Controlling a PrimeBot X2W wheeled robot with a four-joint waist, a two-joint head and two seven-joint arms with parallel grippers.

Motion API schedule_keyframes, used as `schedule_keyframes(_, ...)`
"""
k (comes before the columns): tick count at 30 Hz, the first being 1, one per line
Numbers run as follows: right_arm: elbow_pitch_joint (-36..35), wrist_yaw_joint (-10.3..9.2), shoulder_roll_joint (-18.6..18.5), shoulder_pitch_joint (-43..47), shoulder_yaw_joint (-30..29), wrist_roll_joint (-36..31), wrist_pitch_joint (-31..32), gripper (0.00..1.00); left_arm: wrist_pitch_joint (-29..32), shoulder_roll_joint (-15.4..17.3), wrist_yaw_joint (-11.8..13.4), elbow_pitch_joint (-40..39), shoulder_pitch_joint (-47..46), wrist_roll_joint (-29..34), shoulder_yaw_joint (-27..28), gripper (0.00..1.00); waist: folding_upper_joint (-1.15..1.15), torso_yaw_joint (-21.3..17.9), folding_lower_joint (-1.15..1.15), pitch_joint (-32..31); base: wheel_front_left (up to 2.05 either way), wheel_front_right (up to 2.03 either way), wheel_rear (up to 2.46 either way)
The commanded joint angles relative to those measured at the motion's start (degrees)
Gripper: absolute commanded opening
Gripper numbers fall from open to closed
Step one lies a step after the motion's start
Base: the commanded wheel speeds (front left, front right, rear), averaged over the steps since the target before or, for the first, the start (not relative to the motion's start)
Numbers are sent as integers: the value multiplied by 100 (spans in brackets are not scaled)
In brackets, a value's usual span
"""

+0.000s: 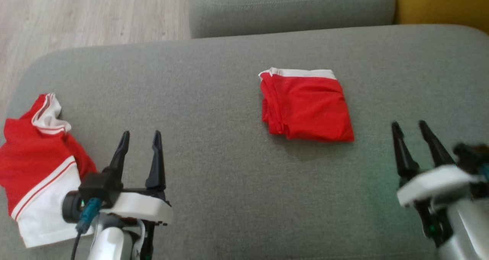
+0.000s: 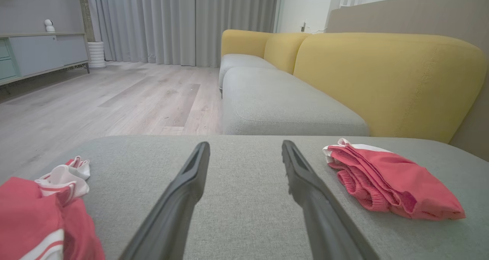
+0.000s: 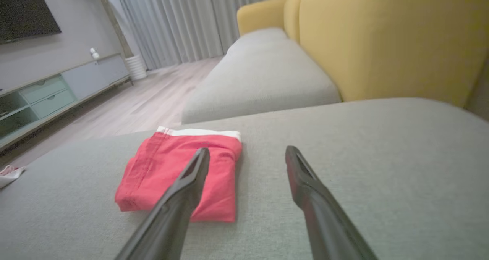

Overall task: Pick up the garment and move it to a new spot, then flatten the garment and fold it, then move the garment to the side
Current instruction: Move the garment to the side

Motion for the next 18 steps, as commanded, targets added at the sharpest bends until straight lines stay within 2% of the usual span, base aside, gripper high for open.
schedule_keyframes(1,-57,44,-193,-591,215,163,209,100,-69,5,35,-223,-344,31,115,100,0,57,0,116,0,0,0)
schedule_keyframes(5,513,44,-287,-1437,523,633,826,100,-69,5,61,-251,-482,18,-1,100,0,215,0,352,0,0,0)
schedule_keyframes(11,1735,44,-388,-2622,846,1225,1733,100,-69,5,144,-245,-652,-43,-205,100,0,578,0,656,0,0,0)
schedule_keyframes(18,3083,44,-473,-3472,1120,1689,2719,100,-69,5,223,-270,-786,-78,-391,100,0,989,0,893,0,0,0)
